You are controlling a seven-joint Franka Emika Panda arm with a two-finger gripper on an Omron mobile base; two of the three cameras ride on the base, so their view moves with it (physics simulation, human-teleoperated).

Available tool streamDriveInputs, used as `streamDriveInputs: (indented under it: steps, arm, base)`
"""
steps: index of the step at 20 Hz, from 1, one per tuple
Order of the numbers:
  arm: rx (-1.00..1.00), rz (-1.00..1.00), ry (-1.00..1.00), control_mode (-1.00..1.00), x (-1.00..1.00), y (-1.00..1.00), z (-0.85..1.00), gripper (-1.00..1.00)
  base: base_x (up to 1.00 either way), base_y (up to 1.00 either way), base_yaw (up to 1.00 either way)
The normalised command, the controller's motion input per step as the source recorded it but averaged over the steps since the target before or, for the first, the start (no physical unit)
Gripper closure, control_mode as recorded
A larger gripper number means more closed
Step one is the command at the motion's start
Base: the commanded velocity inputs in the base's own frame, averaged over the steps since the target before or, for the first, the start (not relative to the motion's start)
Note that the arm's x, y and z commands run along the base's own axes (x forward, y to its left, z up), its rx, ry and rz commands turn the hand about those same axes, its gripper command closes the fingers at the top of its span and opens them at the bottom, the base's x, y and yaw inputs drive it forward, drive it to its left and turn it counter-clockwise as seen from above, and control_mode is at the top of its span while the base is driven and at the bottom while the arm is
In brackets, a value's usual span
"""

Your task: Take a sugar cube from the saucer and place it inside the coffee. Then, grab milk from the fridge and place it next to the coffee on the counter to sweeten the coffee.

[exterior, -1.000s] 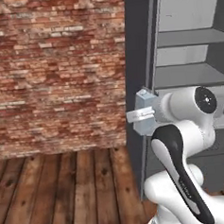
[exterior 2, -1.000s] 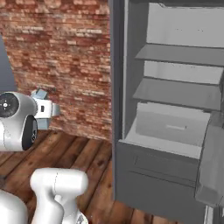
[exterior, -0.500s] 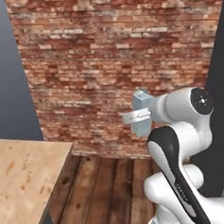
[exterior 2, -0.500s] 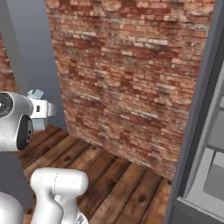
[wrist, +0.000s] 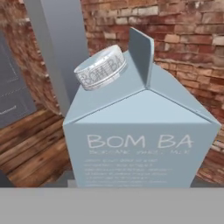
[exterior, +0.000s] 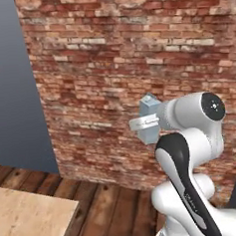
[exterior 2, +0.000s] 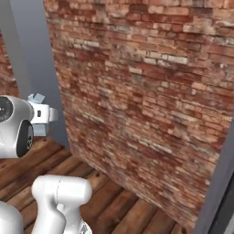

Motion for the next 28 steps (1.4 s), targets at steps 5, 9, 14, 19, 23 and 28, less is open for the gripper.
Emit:
streamDriveInputs:
  steps: [5,9,14,19,23,28]
  arm:
    - [0.0,0.0,0.0,1.0,0.0,0.0,0.0,1.0]
    - [0.0,0.0,0.0,1.0,0.0,0.0,0.0,1.0]
    - [0.0,0.0,0.0,1.0,0.0,0.0,0.0,1.0]
    - [0.0,0.0,0.0,1.0,0.0,0.0,0.0,1.0]
    - [0.0,0.0,0.0,1.0,0.0,0.0,0.0,1.0]
    - [0.0,0.0,0.0,1.0,0.0,0.0,0.0,1.0]
  base:
    - [1.0,0.1,0.39]
    - [1.0,0.1,0.58]
    - [0.99,0.0,0.69]
    - [0.99,0.0,0.7]
    - [1.0,0.05,0.65]
    - [1.0,0.06,0.59]
